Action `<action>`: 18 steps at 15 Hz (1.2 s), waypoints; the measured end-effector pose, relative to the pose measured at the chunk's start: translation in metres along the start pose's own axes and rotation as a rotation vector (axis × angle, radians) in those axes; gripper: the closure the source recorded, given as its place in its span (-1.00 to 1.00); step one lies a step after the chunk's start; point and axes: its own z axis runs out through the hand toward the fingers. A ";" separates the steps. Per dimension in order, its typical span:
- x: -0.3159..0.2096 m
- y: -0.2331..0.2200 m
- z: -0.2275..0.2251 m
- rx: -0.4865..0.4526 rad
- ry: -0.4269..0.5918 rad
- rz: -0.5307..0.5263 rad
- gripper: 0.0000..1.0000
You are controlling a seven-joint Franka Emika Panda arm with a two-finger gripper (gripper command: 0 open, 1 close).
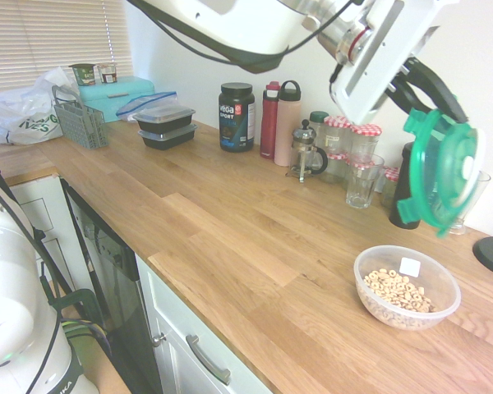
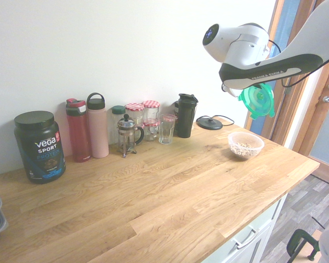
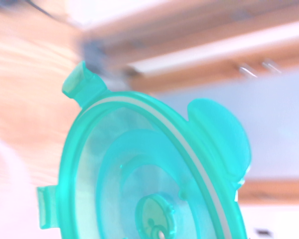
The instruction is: Cover the lid of food container
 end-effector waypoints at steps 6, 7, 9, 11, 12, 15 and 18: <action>-0.029 -0.047 0.063 -0.059 -0.014 -0.010 1.00; -0.032 -0.052 0.069 -0.068 -0.020 -0.014 1.00; -0.038 -0.060 0.078 -0.071 -0.026 -0.023 1.00; -0.043 -0.071 0.078 -0.056 -0.021 -0.031 1.00; -0.046 -0.076 0.076 -0.049 -0.018 -0.035 1.00; -0.052 -0.086 0.067 -0.040 -0.008 -0.043 1.00; -0.060 -0.094 0.069 -0.046 -0.010 -0.056 1.00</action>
